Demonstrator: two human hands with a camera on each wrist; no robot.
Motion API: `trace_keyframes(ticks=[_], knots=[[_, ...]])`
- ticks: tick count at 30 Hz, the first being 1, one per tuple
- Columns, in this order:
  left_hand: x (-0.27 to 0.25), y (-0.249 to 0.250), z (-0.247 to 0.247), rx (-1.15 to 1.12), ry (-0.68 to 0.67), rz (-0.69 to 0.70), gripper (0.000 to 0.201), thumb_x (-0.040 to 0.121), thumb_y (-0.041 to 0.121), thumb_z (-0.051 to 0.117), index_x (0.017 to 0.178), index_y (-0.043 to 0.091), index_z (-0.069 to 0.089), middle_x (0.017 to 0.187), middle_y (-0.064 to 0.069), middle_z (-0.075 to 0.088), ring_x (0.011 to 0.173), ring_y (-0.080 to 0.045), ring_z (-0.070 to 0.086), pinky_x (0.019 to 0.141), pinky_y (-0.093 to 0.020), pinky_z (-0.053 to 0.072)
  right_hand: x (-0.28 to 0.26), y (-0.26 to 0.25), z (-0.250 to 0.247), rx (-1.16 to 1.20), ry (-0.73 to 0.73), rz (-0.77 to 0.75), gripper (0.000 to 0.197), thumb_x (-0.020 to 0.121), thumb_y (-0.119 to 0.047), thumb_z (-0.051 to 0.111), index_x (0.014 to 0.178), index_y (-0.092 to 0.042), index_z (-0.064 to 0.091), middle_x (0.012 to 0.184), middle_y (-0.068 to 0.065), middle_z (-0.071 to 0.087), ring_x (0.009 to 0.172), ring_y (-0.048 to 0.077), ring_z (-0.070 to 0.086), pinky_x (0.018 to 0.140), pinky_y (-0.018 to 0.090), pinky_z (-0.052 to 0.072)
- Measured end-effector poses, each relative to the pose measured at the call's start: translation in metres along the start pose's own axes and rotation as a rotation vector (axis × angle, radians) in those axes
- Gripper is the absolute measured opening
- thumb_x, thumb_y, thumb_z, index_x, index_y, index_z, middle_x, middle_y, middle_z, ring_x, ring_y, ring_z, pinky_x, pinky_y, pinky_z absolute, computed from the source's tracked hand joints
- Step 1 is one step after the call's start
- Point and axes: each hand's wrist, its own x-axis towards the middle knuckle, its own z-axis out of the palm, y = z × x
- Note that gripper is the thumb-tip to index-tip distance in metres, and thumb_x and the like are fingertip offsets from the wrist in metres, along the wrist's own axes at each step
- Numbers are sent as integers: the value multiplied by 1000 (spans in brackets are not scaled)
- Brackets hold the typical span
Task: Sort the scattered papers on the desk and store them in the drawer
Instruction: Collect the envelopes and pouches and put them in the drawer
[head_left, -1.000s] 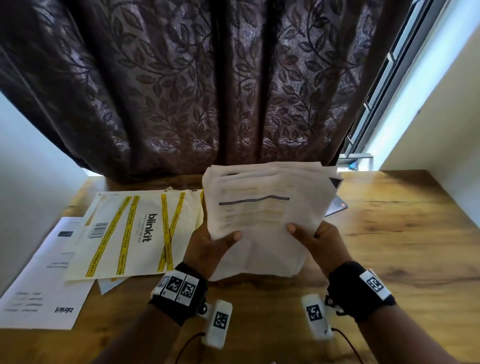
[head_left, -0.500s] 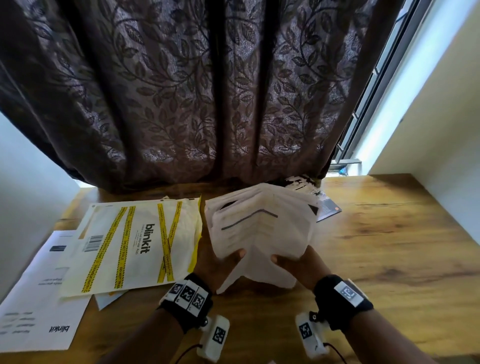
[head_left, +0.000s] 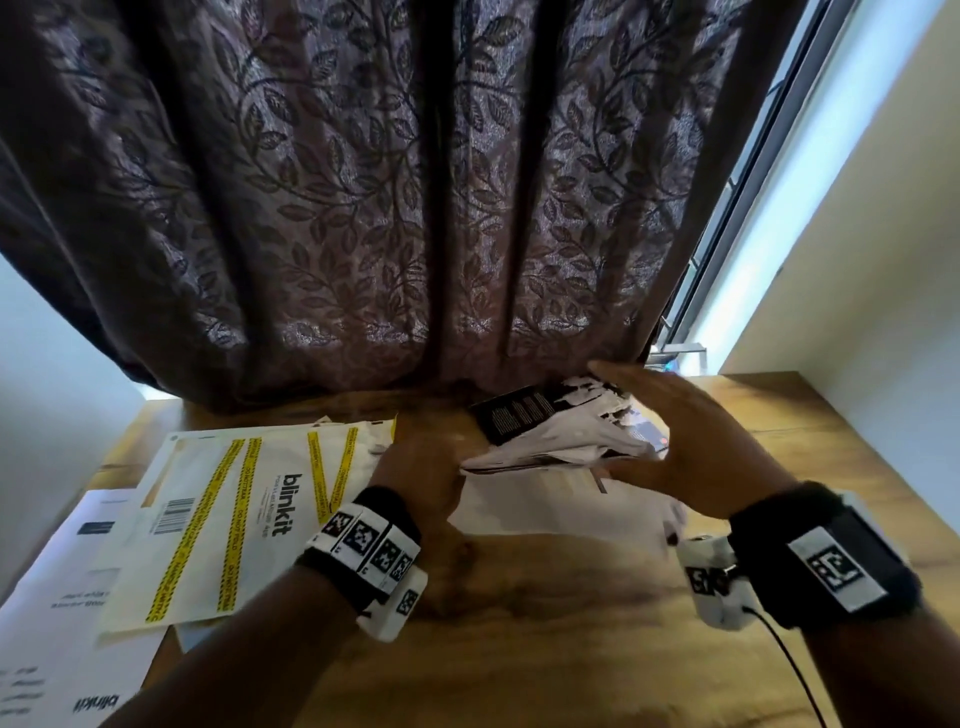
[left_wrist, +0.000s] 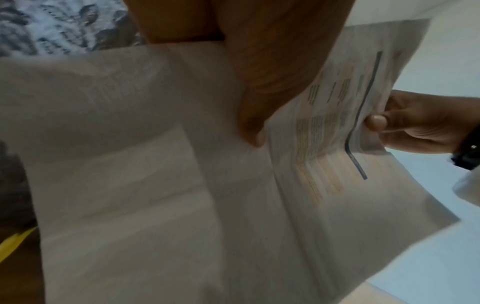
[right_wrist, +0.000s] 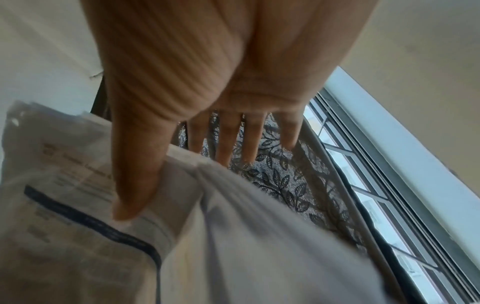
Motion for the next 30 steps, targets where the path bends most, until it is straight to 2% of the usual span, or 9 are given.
trace_keyframes(ticks=[5,8,11,14,18,23,26,28,30], knots=[[11,11,-23,-34,124,300,35,75,19,69,104,39,68,88,8,74,75,-17,68,58,-23,48,-9,6,19,136,-13,-19,25,82,-33,72,107,-34,73,101,-16,73,94,0,67,72,18,50],[16,7,-22,-22,183,312,30,82,36,65,112,39,66,102,11,71,93,-13,67,74,-26,49,-19,6,34,225,80,-7,17,82,-23,60,81,-36,70,70,-36,64,75,-20,60,63,10,44],[16,-20,-24,-145,415,38,56,85,53,63,136,34,49,135,6,55,123,-17,52,102,-40,41,-27,23,44,346,111,253,32,86,-20,75,66,-45,72,67,-33,66,65,-18,56,64,16,45],[13,-63,-10,-643,418,-243,92,63,47,88,141,36,40,137,-2,55,124,-23,56,98,-45,48,-40,40,43,610,177,467,8,82,-24,81,84,-32,80,84,-9,77,79,5,69,74,40,57],[-1,-67,-1,-1314,-103,-540,72,67,46,85,131,32,55,119,-3,70,109,-29,67,93,-49,53,-56,48,43,889,128,494,33,81,-17,78,111,-29,73,111,4,74,106,25,69,89,50,57],[-16,-34,11,-1303,-194,-436,34,89,24,68,121,16,64,111,-5,73,103,-22,70,80,-29,58,-61,43,64,1129,-27,523,44,85,-3,72,126,-20,67,125,9,69,117,28,65,97,52,51],[-21,-34,28,-1169,-181,-464,34,82,32,75,110,14,70,99,5,76,90,-5,71,72,-14,52,-67,46,78,1128,-103,569,42,84,-3,72,123,-20,69,122,9,70,113,30,67,94,53,53],[-21,-39,40,-1037,-222,-488,34,77,43,78,99,19,71,89,15,75,82,4,68,75,-16,49,-73,52,89,1148,-102,622,40,81,-3,73,119,-15,71,118,14,71,108,35,68,92,57,54],[-22,-49,53,-956,-246,-548,30,74,49,79,76,21,66,67,15,67,64,-3,64,63,-20,47,-81,59,98,1154,-32,681,37,76,-10,79,113,-14,73,112,19,73,101,36,70,88,55,56]])
